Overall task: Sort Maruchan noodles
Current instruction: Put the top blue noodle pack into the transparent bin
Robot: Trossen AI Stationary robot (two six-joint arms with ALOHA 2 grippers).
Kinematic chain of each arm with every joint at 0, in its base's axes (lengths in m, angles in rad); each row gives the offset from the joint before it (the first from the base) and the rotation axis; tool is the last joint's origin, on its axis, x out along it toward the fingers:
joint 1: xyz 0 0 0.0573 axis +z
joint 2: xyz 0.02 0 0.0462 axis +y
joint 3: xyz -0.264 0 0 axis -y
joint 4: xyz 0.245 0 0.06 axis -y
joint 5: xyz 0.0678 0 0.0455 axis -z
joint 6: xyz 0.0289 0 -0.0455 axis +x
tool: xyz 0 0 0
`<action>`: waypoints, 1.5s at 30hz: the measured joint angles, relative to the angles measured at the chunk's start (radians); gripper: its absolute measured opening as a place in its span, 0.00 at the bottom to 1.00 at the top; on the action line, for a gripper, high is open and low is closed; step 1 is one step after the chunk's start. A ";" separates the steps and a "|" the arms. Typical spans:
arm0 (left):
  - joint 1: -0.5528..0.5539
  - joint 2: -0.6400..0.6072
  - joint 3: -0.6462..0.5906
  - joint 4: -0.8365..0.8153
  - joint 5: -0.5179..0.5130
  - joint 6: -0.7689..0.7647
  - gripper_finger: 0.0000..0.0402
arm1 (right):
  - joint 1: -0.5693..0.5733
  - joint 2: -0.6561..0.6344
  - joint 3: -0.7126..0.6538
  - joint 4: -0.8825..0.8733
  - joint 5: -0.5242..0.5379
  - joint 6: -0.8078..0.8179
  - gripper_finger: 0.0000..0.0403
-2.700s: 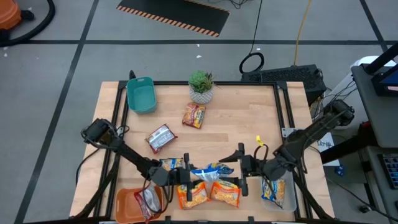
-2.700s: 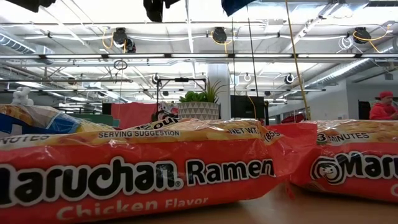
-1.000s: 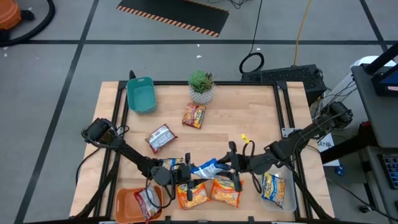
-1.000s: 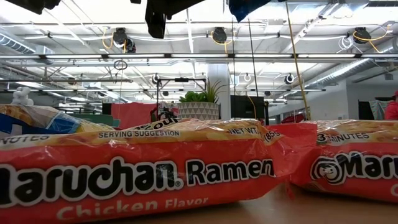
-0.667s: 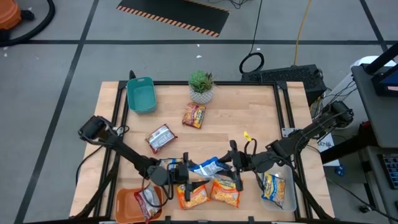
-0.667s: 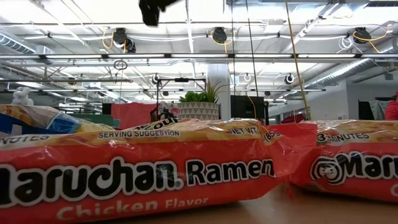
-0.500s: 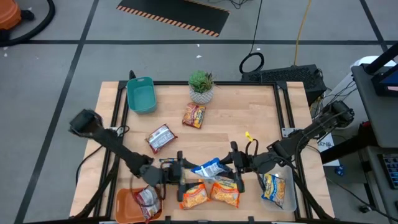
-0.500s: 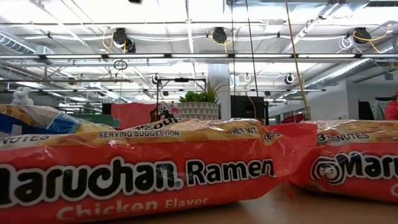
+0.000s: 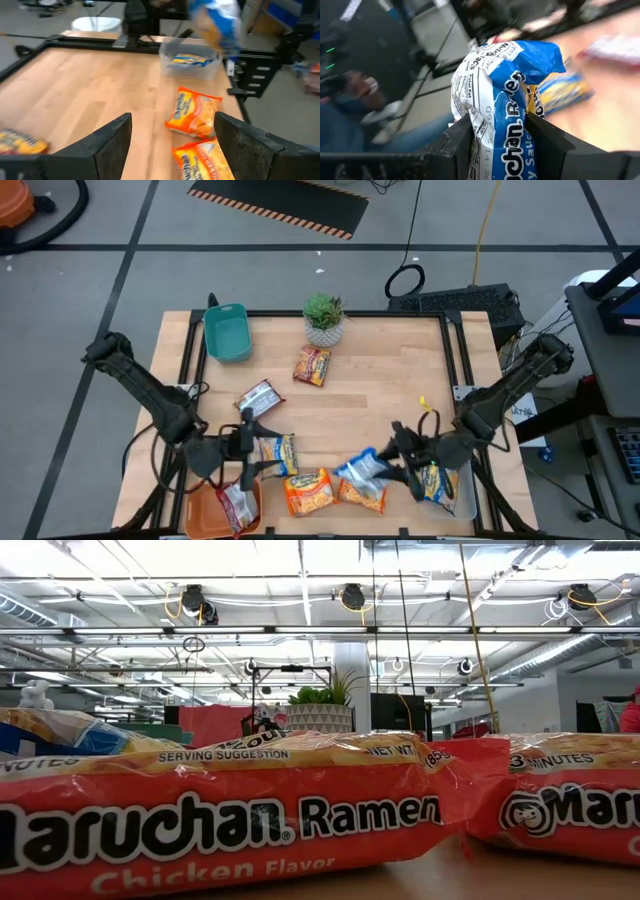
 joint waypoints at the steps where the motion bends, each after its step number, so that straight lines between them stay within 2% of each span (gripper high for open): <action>1: -0.007 -0.005 0.000 -0.015 -0.020 -0.013 0.71 | 0.016 0.000 0.000 -0.006 -0.016 0.028 0.36; 7: -0.029 -0.012 -0.001 -0.049 -0.057 -0.070 0.71 | 0.115 0.000 0.000 -0.029 -0.078 0.203 0.36; 15: -0.030 -0.011 -0.001 -0.041 -0.057 -0.106 0.71 | 0.192 -0.028 0.000 -0.302 -0.324 0.619 0.36; 19: -0.030 -0.011 -0.001 -0.033 -0.057 -0.107 0.71 | 0.196 -0.064 0.000 -0.406 -0.431 0.724 0.36; 21: -0.030 -0.011 -0.001 -0.029 -0.057 -0.106 0.71 | 0.196 -0.093 0.000 -0.455 -0.462 0.747 0.36; 26: -0.030 -0.011 -0.001 -0.029 -0.057 -0.103 0.71 | 0.197 -0.164 0.000 -0.618 -0.463 0.772 0.36; 32: -0.032 -0.011 -0.001 -0.033 -0.054 -0.103 0.71 | 0.197 -0.179 0.000 -0.793 -0.464 0.773 0.36; 39: -0.041 -0.011 -0.001 -0.033 -0.053 -0.096 0.71 | 0.197 -0.175 0.000 -0.816 -0.487 0.766 0.36; 45: -0.041 -0.011 -0.001 -0.032 -0.052 -0.097 0.71 | 0.197 -0.144 0.000 -0.840 -0.488 0.691 0.36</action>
